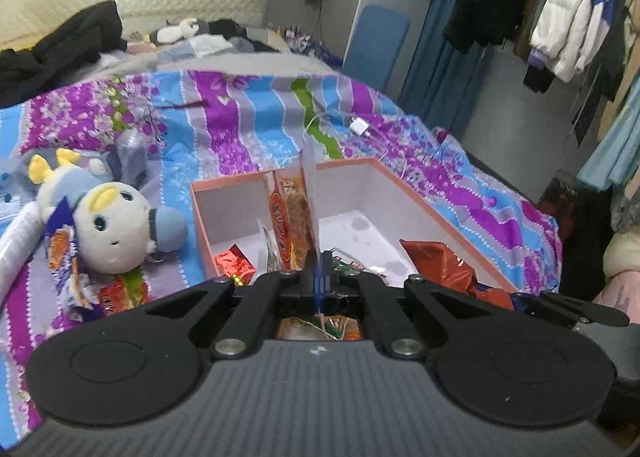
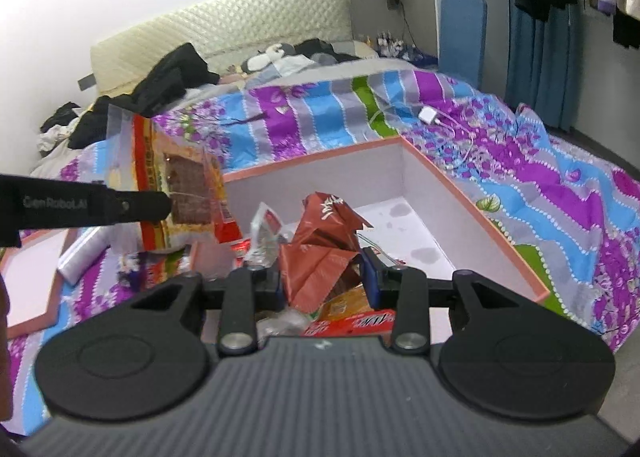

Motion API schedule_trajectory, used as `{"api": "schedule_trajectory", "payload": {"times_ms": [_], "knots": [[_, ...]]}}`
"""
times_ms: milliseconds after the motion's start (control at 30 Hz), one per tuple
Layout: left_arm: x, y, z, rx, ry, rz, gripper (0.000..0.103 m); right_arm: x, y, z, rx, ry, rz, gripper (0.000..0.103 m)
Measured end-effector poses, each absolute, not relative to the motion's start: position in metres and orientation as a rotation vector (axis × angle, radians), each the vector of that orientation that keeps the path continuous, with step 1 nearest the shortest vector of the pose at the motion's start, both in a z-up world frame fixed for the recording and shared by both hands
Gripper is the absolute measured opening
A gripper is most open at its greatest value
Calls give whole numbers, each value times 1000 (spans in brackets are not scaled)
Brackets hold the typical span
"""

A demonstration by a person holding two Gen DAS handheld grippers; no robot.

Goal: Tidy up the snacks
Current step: 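Carry the red packet into the pink box with right tool while left tool carries pastry bag, then release both snacks into the box and withdraw both tools toward the heap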

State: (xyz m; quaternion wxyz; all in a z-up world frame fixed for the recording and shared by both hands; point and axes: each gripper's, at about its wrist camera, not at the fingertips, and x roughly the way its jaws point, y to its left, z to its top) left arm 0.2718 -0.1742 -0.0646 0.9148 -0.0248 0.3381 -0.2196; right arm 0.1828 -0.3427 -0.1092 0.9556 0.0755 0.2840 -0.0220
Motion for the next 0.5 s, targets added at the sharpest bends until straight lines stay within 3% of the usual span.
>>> {"api": "schedule_trajectory", "payload": {"times_ms": [500], "knots": [[342, -191, -128, -34, 821, -450, 1, 244, -366, -157, 216, 681, -72, 41]]}}
